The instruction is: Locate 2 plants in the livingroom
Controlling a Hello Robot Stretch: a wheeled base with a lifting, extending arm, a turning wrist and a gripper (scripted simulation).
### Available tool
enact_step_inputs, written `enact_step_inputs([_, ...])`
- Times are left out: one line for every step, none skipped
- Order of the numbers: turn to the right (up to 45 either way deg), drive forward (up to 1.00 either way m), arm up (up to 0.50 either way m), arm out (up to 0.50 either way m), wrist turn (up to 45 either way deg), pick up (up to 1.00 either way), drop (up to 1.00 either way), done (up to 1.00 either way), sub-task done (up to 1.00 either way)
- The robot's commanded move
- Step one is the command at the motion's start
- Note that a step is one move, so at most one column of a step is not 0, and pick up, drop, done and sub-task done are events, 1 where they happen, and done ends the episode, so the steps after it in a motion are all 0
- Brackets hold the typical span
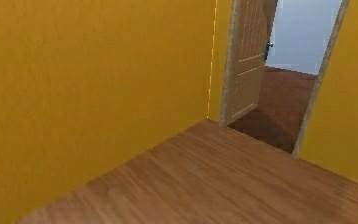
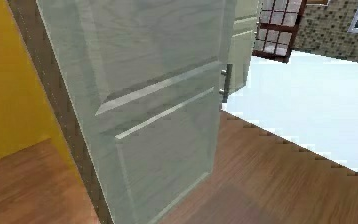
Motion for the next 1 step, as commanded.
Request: enact_step_inputs([0.0,0.50,0.00,0.00,0.0,0.00,0.00,0.00,0.00])
